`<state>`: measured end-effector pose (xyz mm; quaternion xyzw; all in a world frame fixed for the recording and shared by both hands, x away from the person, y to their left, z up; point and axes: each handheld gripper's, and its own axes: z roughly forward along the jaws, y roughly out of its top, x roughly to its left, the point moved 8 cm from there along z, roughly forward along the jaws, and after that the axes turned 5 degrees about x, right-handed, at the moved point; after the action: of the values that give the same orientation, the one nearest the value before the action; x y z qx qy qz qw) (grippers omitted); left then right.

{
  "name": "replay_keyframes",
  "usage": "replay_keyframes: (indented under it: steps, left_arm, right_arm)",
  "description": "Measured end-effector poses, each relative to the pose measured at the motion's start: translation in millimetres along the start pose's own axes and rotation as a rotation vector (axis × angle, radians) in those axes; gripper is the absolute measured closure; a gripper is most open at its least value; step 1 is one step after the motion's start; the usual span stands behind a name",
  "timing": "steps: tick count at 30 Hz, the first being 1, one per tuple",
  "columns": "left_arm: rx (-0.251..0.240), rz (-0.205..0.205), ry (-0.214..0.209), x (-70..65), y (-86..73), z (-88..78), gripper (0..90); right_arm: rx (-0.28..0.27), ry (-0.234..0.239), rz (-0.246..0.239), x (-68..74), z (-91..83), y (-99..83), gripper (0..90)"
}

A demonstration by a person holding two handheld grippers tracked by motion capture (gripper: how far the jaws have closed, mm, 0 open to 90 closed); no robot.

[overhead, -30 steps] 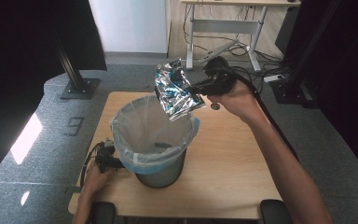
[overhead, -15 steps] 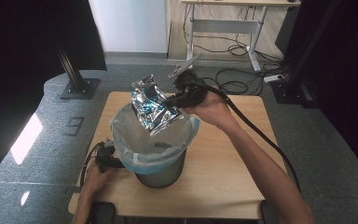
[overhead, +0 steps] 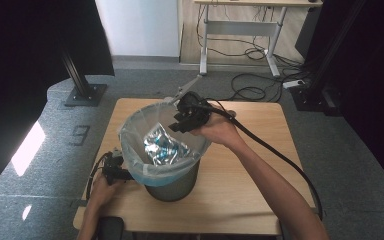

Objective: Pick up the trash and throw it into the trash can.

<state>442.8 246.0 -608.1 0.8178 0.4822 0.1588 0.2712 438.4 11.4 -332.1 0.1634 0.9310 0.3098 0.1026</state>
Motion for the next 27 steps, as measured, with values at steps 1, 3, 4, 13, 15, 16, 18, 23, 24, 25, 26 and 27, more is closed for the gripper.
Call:
replay_keyframes:
  steps: [1, 3, 4, 13, 15, 16, 18, 23, 24, 25, 26, 27]
  left_arm:
    - [0.0, 0.0, 0.0, 0.0, 0.0, 0.0, 0.0]
    - [0.005, 0.001, -0.003, -0.1, -0.2, -0.3, 0.0]
    - [0.0, 0.0, 0.0, 0.0, 0.0, 0.0, 0.0]
    - [0.0, 0.0, 0.0, 0.0, 0.0, 0.0, 0.0]
    - [0.0, 0.0, 0.0, 0.0, 0.0, 0.0, 0.0]
    - [0.0, 0.0, 0.0, 0.0, 0.0, 0.0, 0.0]
    - [0.0, 0.0, 0.0, 0.0, 0.0, 0.0, 0.0]
    - [0.004, 0.001, -0.003, -0.1, -0.2, -0.3, 0.0]
    - [0.006, 0.001, -0.004, -0.1, -0.3, -0.4, 0.0]
    - [0.0, 0.0, 0.0, 0.0, 0.0, 0.0, 0.0]
    - [0.0, 0.0, 0.0, -0.1, 0.0, 0.0, 0.0]
    - [0.0, 0.0, 0.0, 0.0, 0.0, 0.0, 0.0]
  right_arm:
    - [0.0, 0.0, 0.0, 0.0, 0.0, 0.0, 50.6]
    - [-0.027, -0.014, -0.009, -3.1, -4.2, 2.7, 39.8]
    - [-0.056, -0.027, -0.011, -6.3, -9.3, 5.3, 29.0]
    - [-0.09, -0.071, 0.003, -20.9, -20.6, 3.3, 12.4]
    - [-0.085, -0.067, 0.018, -25.8, -22.2, -0.6, 11.5]
    - [-0.088, -0.077, 0.04, -31.0, -23.4, -4.8, 7.6]
    - [-0.084, -0.1, 0.057, -36.8, -24.0, -10.2, 3.6]
    - [-0.083, -0.136, 0.076, -45.9, -27.0, -20.6, 0.8]
    - [-0.093, -0.141, 0.089, -48.8, -29.5, -24.5, 0.8]
    - [-0.094, -0.144, 0.091, -49.8, -30.5, -26.1, 0.9]
    - [-0.094, -0.144, 0.091, -49.8, -30.5, -26.1, 0.9]
    - [-0.098, -0.145, 0.095, -51.5, -32.3, -28.8, 0.9]
